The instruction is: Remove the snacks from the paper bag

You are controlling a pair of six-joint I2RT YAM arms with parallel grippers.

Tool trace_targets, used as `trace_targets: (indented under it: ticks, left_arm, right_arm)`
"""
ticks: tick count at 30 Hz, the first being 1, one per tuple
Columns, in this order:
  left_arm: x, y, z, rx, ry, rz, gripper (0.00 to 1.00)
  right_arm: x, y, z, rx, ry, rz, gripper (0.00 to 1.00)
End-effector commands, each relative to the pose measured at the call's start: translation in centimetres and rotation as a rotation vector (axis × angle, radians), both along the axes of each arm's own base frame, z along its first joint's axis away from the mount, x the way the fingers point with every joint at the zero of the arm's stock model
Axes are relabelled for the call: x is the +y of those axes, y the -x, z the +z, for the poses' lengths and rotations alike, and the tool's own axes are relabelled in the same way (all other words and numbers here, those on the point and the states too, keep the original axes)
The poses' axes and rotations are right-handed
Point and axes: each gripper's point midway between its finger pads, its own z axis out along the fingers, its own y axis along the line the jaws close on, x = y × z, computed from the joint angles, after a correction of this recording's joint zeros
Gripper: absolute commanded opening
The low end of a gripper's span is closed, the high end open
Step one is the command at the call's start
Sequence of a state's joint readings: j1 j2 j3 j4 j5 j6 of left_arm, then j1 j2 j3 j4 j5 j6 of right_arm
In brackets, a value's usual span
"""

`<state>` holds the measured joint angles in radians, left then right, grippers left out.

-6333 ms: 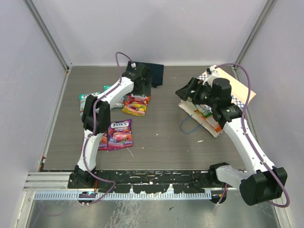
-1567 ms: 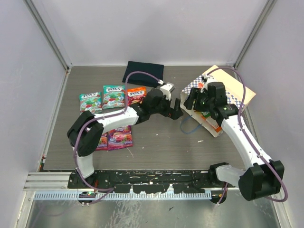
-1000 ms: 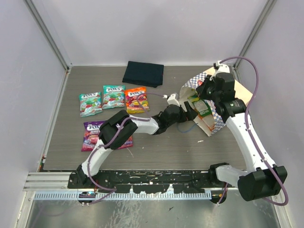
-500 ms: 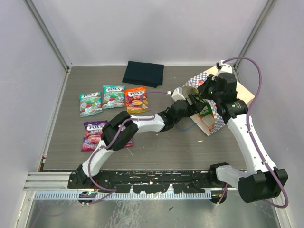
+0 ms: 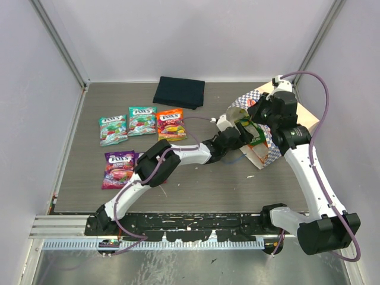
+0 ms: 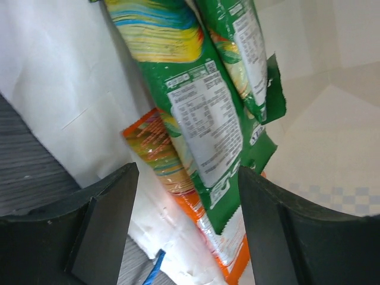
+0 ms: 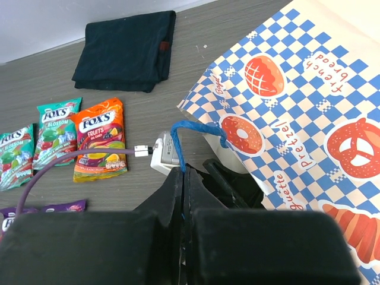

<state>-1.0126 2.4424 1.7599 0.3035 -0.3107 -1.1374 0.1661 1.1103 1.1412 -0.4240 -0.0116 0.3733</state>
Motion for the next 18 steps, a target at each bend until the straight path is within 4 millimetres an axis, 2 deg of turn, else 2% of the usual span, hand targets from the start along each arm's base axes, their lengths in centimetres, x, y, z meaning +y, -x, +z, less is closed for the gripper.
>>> trace_targets:
  ticks: [1,7,10,13,18]
  left_arm:
    - [-0.6,-1.5,1.8,-0.053,0.020,0.038,0.70]
    - [-1.4,-2.3,1.7,-0.059,0.032,0.045,0.69]
    - [-2.0,-2.4,1.5,-0.064,0.037,0.034,0.63]
    - [-2.2,-2.6,2.0,-0.084,0.050,0.006,0.45]
    - [-1.0,-2.4,4.2,-0.147,0.027,-0.026,0.01]
  right_arm:
    - [0.1,-0.4,3.6,-0.124,-0.038,-0.006,0.01]
    - [0.2,-0.6,3.2,-0.118,-0.043,-0.001,0.00]
    - [0.4,-0.8,3.2,-0.119,-0.049,0.005,0.01]
    - [0.4,-0.9,3.4,-0.124,-0.050,0.005,0.01]
    - [0.3,-0.8,3.9,-0.139,-0.050,0.000,0.01]
